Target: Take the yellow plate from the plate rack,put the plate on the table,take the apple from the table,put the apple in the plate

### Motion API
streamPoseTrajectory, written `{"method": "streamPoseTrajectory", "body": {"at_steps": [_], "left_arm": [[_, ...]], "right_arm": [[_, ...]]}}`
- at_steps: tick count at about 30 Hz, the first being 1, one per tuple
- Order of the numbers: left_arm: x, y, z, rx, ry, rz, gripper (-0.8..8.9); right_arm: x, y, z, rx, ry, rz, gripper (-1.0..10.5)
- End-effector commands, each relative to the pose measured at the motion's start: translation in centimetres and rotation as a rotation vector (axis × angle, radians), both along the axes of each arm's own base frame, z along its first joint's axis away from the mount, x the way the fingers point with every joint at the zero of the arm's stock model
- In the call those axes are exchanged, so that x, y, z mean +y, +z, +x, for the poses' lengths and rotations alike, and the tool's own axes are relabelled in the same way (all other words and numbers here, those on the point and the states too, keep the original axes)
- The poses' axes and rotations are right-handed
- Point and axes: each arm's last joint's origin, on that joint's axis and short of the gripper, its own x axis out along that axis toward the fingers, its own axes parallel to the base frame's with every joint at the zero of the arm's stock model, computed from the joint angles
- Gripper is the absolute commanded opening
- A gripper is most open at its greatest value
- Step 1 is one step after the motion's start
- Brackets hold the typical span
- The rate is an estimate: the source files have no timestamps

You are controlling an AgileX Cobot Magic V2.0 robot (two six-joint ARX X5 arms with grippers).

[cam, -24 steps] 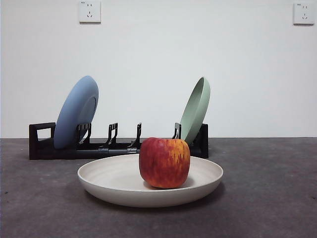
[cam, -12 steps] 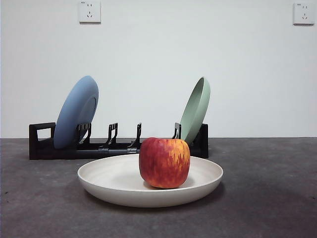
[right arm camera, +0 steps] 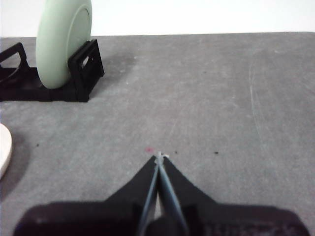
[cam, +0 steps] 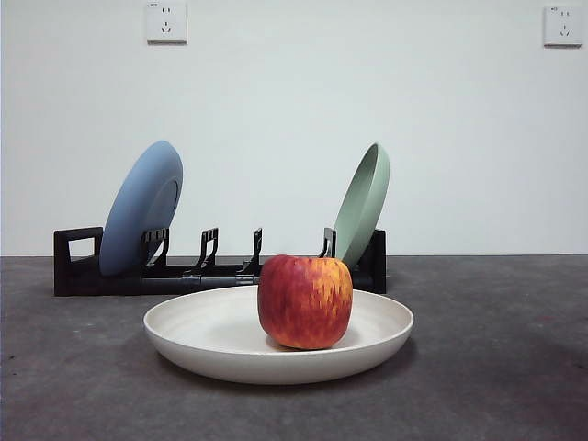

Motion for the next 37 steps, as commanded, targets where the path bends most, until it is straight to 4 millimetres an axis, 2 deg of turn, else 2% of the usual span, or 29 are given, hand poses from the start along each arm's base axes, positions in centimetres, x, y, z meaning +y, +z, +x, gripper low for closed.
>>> {"method": "streamPoseTrajectory", "body": {"at_steps": [1,37], "left_arm": [[0.04,-0.31,0.06,0.005,0.008,-0.007,-0.04],[0.04,-0.35,0.09,0.011,0.008,-0.007,-0.04]], "right_arm": [[0.00,-0.24,0.06,0.007,-0.009,0.059,0.0],[-0.03,-0.25,0.05,0.010,-0.018,0.057,0.0]]}}
